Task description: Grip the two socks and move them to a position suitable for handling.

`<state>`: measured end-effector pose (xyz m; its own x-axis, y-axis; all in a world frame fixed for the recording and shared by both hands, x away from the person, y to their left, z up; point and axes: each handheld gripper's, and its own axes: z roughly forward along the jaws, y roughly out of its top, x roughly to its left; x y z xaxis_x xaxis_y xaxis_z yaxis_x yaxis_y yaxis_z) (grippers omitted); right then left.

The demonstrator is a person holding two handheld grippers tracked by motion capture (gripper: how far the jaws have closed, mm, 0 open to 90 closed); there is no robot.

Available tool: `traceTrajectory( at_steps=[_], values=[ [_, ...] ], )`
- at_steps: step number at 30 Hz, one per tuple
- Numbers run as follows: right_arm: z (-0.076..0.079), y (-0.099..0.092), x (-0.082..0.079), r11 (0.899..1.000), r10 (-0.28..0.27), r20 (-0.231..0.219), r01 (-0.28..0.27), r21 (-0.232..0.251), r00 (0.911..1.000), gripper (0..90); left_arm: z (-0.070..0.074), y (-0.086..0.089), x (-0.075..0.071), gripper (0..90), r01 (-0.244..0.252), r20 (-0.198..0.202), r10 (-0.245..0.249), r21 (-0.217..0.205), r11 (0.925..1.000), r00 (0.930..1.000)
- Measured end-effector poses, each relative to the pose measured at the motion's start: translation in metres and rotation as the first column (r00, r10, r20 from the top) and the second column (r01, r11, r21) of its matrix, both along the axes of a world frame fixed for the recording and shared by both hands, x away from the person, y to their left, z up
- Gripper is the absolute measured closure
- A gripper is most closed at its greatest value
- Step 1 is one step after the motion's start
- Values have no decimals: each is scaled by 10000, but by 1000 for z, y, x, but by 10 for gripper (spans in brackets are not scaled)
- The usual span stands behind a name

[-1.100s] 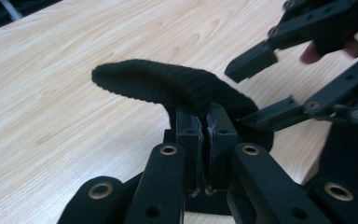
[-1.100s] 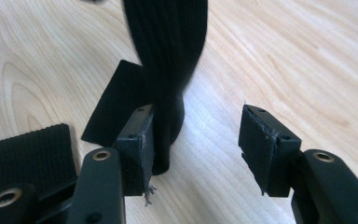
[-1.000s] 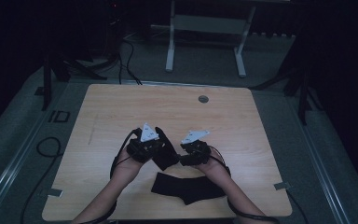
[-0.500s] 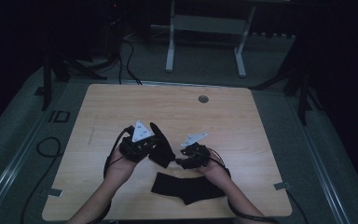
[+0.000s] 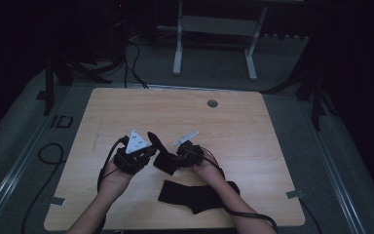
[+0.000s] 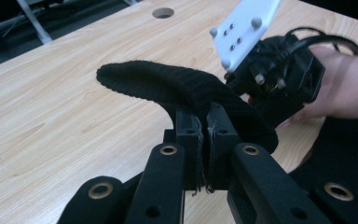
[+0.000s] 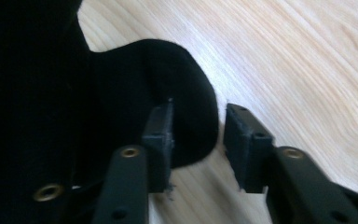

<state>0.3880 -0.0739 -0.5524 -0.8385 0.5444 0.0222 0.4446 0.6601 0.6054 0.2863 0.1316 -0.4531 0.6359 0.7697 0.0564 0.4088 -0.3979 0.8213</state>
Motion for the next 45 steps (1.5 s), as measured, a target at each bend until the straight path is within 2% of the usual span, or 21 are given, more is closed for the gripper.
traceTrajectory(
  at_steps=[2, 4, 5, 10, 13, 18, 24, 27, 29, 30, 35, 36, 38, 40, 41, 43, 45],
  values=[
    [0, 2, -1, 9999, 146, -5, -146, -25, 9999, 772, 0, 2, -1, 868, -2, -30, 2, -31, 10000, 10000],
    [0, 3, -2, 9997, 229, -36, -229, -44, 9997, 772, 0, 2, -1, 868, -2, -30, 2, -31, 10000, 10000],
    [2, 4, -4, 9996, 208, 205, -204, -182, 9996, 871, -1, 5, -2, 868, -68, -7, 68, -39, 10000, 10000],
    [13, -9, -4, 9996, -90, 408, 79, 264, 9991, 874, 0, 9, -3, 868, -146, 1, 146, -72, 9999, 9999],
    [31, -34, -6, 9970, -521, 762, 475, 609, 9957, 874, 1, 13, -3, 868, -208, -15, 209, 39, 9998, 9998],
    [57, -79, -10, 9855, -1291, 911, 1176, 1226, 9874, 874, -3, 12, 1, 868, -187, -25, 187, -3, 9998, 9998],
    [73, -131, -24, 9692, -1978, 1041, 1786, 1695, 9747, 872, -20, 2, 11, 867, 325, -320, -328, -99, 9994, 9989],
    [70, -153, -31, 9623, -2287, 994, 2094, 1737, 9684, 871, -33, -6, 16, 867, 517, -654, -519, -42, 9987, 9965],
    [65, -167, -34, 9560, -2518, 854, 2341, 1765, 9640, 871, -37, -10, 18, 867, 607, -730, -608, -30, 9982, 9955],
    [61, -174, -35, 9508, -2640, 663, 2481, 1854, 9622, 870, -46, -17, 20, 867, 724, -873, -711, 113, 9973, 9936],
    [45, -195, -40, 9364, -3021, 319, 2903, 1973, 9528, 866, -65, -32, 25, 865, 1108, -1355, -1082, 122, 9938, 9849],
    [43, -197, -41, 9352, -3070, 290, 2958, 1946, 9513, 866, -69, -35, 27, 865, 1216, -1541, -1179, 143, 9925, 9810],
    [38, -201, -44, 9331, -3147, 195, 3056, 1896, 9490, 866, -75, -39, 29, 864, 1252, -1720, -1190, 258, 9918, 9779],
    [33, -204, -46, 9336, -3172, 118, 3101, 1795, 9483, 866, -80, -41, 32, 864, 1263, -1953, -1210, 147, 9919, 9732],
    [30, -205, -48, 9326, -3200, 84, 3134, 1789, 9474, 866, -81, -41, 33, 864, 1280, -2025, -1222, 159, 9916, 9716],
    [27, -207, -50, 9330, -3188, -21, 3142, 1757, 9478, 864, -83, -41, 34, 862, 1399, -2321, -1340, 89, 9901, 9634],
    [22, -208, -51, 9325, -3189, -145, 3164, 1739, 9477, 860, -86, -40, 34, 859, 1398, -2506, -1302, 207, 9900, 9593]
  ],
)
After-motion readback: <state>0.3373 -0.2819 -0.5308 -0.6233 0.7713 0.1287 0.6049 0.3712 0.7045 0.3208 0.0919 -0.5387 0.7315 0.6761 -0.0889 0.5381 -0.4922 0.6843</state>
